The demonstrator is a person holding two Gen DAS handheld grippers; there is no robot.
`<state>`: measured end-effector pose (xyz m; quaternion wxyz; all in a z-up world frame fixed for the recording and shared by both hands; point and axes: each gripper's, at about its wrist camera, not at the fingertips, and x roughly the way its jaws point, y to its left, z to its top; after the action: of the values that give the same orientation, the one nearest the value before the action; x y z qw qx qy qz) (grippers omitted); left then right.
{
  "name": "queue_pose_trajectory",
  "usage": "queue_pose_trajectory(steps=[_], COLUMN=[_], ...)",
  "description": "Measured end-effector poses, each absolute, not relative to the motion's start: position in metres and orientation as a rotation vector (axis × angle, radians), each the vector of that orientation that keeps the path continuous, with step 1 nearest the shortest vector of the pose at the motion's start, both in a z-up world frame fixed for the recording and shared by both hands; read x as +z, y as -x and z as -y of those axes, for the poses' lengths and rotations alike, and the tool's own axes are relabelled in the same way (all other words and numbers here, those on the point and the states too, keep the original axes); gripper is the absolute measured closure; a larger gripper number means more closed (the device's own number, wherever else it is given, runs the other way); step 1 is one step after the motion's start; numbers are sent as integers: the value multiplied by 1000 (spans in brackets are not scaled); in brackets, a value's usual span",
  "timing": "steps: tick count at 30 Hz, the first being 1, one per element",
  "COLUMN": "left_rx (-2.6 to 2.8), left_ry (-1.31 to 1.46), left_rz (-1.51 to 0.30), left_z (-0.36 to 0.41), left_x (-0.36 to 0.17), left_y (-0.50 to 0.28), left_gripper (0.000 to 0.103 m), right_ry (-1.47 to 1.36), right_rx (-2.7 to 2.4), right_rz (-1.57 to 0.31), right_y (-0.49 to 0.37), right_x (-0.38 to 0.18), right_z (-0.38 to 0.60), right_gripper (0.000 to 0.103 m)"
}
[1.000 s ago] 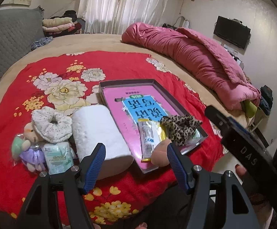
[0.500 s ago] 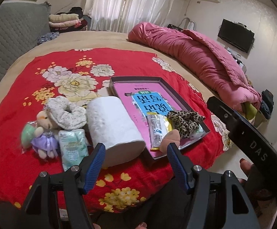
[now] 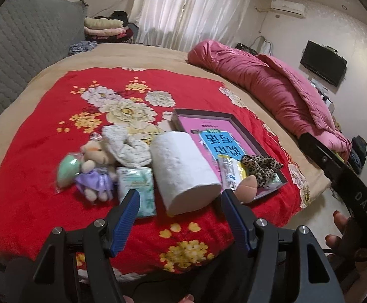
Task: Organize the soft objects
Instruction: 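Move both tools away from the tray back over the pile of soft items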
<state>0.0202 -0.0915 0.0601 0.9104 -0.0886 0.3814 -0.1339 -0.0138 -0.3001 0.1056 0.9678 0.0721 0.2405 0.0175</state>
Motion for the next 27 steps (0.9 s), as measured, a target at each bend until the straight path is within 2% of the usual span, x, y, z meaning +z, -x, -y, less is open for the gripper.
queue_pose_trajectory(steps=[27], left_rx=[-87], left_ry=[344], left_rz=[-773], left_z=[-23], left_x=[44], left_y=[-3], left_gripper=[37], right_ry=[30], right_rx=[271], right_rz=[-515], right_y=[29], right_x=[112], right_z=[201], right_gripper=[27])
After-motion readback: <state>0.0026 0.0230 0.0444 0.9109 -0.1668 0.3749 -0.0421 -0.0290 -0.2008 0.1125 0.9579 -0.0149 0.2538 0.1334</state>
